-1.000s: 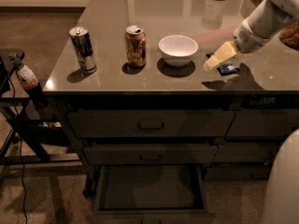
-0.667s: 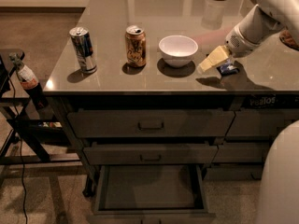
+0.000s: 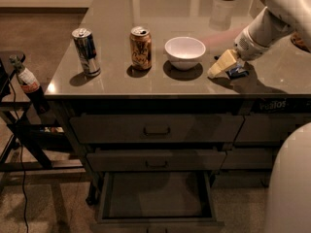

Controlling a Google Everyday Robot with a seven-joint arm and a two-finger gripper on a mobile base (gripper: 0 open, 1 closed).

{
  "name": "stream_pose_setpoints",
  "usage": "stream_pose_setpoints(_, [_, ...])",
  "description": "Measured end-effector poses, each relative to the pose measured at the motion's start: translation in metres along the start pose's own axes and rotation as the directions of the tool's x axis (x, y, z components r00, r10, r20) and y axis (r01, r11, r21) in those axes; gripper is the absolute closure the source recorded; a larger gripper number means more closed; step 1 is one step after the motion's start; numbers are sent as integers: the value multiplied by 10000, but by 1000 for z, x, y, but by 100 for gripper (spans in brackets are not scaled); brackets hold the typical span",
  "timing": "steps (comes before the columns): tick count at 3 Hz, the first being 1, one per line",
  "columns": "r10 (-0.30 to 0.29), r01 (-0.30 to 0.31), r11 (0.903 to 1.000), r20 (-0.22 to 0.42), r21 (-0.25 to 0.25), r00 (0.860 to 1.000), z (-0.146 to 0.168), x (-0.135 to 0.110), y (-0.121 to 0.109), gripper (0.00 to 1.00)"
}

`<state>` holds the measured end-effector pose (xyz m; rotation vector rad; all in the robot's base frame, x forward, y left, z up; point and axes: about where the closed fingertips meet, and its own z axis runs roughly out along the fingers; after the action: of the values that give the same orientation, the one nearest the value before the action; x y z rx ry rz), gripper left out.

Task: Place rxbar blueberry into bottom drawer

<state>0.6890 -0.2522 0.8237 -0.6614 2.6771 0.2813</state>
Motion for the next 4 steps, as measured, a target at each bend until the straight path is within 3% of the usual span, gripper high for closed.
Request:
stream_pose_setpoints(3, [0,0,10000,-1,-1,10000,0,0,0,89])
stream_pose_setpoints(4, [0,0,10000,-1,-2,10000,0,0,0,100])
